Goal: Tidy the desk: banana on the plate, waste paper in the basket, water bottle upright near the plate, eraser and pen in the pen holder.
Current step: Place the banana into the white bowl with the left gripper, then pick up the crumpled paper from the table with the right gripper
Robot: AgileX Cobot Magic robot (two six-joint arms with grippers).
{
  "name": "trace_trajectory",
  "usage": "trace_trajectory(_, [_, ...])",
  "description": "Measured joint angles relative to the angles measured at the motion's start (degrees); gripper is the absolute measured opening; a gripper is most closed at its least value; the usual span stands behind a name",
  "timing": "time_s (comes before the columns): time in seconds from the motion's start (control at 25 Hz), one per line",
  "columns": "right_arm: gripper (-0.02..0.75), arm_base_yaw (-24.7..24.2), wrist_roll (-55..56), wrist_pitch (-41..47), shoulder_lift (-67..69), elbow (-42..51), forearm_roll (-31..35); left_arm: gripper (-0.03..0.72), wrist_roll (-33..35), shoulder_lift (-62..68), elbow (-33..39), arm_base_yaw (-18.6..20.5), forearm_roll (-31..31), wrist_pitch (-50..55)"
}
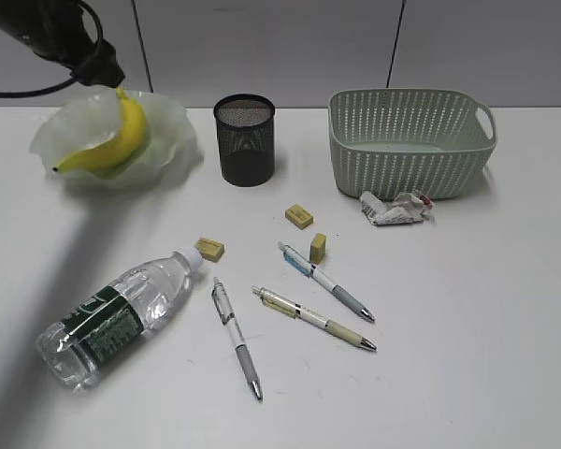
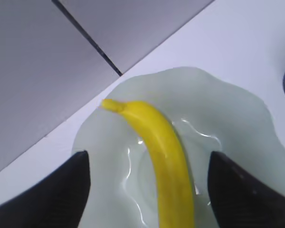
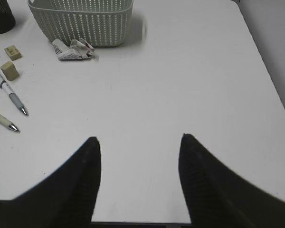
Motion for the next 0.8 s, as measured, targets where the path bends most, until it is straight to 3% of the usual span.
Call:
trace_trajectory(0.16, [0.424, 0.0, 0.0, 0.0, 0.0, 0.0, 0.0, 0.552, -6.4, -6.0, 0.0, 0.0, 0.0, 4.3])
trace_trajectory(0.4, [0.424, 0.0, 0.0, 0.0, 0.0, 0.0, 0.0, 0.486, -14.2, -17.9, 0.0, 0.0, 0.0, 19.3])
trace_trajectory(0.56, [0.424, 0.0, 0.0, 0.0, 0.0, 0.0, 0.0, 0.476, -17.8, -24.6, 0.0, 0.0, -0.1, 28.5])
trace_trajectory(0.8, [0.424, 0.0, 0.0, 0.0, 0.0, 0.0, 0.0, 0.475, -23.8, -33.3, 0.0, 0.0, -0.1, 34.5])
